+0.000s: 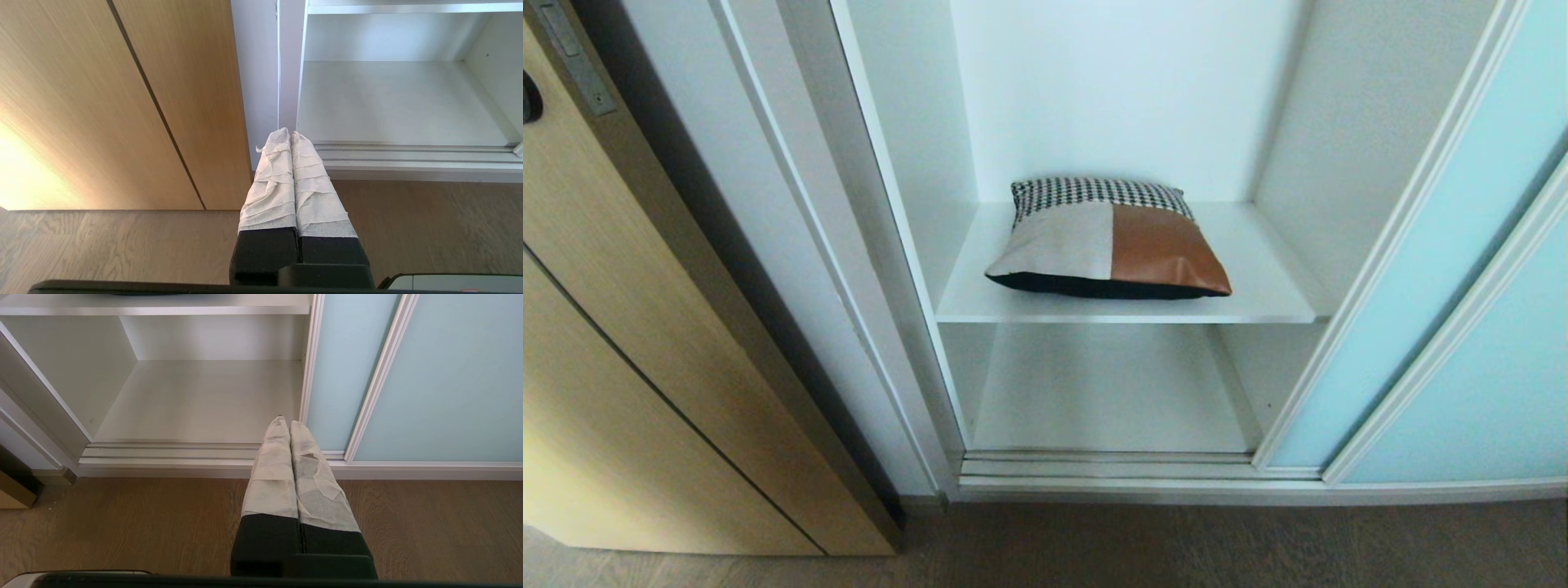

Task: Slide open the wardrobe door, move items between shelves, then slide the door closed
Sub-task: Place the pillow on the lower shelf

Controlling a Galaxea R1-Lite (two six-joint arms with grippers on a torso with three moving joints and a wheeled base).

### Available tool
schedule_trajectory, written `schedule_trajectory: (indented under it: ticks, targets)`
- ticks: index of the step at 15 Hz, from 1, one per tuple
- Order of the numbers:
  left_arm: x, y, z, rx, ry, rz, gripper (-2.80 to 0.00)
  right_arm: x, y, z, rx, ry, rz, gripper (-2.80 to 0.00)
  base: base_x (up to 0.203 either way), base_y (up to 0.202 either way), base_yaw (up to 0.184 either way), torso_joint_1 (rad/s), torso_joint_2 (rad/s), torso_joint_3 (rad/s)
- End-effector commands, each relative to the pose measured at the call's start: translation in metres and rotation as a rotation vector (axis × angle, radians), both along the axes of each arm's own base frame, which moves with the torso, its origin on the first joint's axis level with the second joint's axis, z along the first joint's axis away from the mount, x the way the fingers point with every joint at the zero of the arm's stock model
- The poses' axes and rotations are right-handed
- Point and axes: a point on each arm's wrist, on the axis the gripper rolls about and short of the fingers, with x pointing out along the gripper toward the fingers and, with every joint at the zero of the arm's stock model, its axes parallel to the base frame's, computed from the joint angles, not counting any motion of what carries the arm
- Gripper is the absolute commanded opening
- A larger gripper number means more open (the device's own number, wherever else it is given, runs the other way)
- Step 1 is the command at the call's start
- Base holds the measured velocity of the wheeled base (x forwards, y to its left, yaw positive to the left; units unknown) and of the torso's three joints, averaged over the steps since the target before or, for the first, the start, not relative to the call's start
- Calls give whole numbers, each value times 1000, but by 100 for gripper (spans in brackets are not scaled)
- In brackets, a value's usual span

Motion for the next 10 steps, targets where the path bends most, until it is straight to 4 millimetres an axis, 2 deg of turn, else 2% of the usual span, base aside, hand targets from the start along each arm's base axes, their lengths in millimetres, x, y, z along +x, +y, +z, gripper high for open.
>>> schedule_trajectory:
  ticks: [1, 10]
  targets:
    - [0, 0, 0, 0, 3, 0, -280, 0, 0, 0, 1, 1, 1, -280, 0, 0, 0, 0, 0, 0]
    - [0, 0, 0, 0, 3, 0, -280, 0, 0, 0, 1, 2, 0, -280, 0, 0, 0, 0, 0, 0]
